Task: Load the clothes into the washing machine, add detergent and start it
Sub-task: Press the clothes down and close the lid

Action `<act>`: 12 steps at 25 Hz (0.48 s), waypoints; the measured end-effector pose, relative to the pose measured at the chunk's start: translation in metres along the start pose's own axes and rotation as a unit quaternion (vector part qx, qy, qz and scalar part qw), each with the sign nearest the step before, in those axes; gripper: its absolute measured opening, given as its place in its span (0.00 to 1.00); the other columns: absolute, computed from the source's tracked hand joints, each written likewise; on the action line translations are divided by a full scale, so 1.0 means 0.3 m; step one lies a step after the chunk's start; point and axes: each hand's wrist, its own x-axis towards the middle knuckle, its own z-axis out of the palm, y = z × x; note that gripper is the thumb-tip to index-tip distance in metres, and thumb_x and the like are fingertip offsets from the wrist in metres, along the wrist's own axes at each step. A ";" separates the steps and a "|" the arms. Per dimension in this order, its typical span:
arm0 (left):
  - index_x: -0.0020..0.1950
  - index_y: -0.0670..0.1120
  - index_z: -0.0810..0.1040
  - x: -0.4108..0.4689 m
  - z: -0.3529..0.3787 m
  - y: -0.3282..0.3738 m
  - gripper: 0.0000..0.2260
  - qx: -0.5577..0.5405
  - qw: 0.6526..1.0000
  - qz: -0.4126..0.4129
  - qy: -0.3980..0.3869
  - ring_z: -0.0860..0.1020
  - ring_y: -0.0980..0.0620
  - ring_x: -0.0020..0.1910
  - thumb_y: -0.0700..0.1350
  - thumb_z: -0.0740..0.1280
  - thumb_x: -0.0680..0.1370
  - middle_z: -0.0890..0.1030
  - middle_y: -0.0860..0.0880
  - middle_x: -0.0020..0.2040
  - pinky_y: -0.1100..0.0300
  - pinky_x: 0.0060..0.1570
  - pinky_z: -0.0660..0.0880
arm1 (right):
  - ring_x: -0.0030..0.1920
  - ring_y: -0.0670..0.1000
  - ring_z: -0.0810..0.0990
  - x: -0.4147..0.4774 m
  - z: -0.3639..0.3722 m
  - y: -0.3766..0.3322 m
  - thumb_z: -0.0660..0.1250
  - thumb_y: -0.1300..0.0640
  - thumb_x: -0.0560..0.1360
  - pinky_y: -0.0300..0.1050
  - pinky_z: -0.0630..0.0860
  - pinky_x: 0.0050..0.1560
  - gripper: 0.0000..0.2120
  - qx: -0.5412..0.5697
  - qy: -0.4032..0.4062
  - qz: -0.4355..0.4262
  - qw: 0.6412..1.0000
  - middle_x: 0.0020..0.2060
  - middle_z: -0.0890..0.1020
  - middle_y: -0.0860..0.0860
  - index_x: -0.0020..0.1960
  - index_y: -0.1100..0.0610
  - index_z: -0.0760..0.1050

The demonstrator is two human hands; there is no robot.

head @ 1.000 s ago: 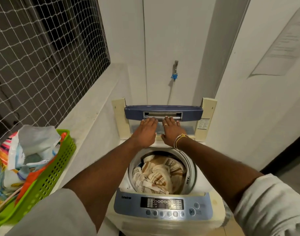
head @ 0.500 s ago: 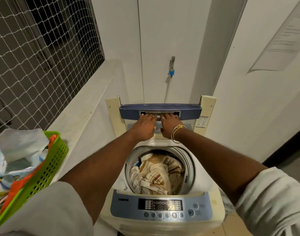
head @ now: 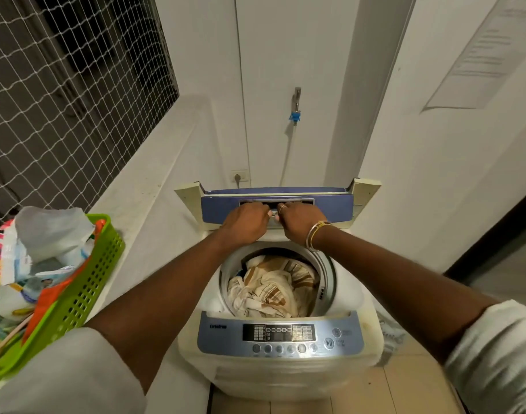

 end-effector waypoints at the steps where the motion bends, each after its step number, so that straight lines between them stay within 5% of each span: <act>1: 0.54 0.47 0.80 -0.011 -0.003 0.000 0.12 -0.002 1.000 0.004 -0.001 0.80 0.47 0.48 0.49 0.58 0.83 0.82 0.46 0.52 0.50 0.50 0.78 | 0.46 0.55 0.81 -0.010 -0.006 0.001 0.59 0.52 0.80 0.44 0.70 0.39 0.09 -0.006 -0.007 -0.008 1.000 0.47 0.82 0.53 0.53 0.54 0.76; 5: 0.50 0.43 0.78 -0.059 -0.024 0.023 0.13 -0.049 0.999 0.001 0.004 0.78 0.47 0.43 0.46 0.56 0.83 0.81 0.44 0.48 0.53 0.43 0.74 | 0.38 0.52 0.77 -0.047 -0.034 -0.010 0.51 0.46 0.82 0.44 0.69 0.38 0.18 0.051 -0.024 0.012 0.998 0.37 0.78 0.50 0.41 0.52 0.73; 12: 0.48 0.40 0.78 -0.158 0.028 0.064 0.17 -0.044 0.994 -0.018 -0.101 0.78 0.44 0.45 0.46 0.53 0.84 0.80 0.42 0.47 0.48 0.48 0.75 | 0.44 0.52 0.75 -0.092 -0.001 -0.043 0.56 0.49 0.82 0.44 0.67 0.46 0.16 0.172 -0.209 0.065 0.960 0.44 0.78 0.53 0.49 0.57 0.77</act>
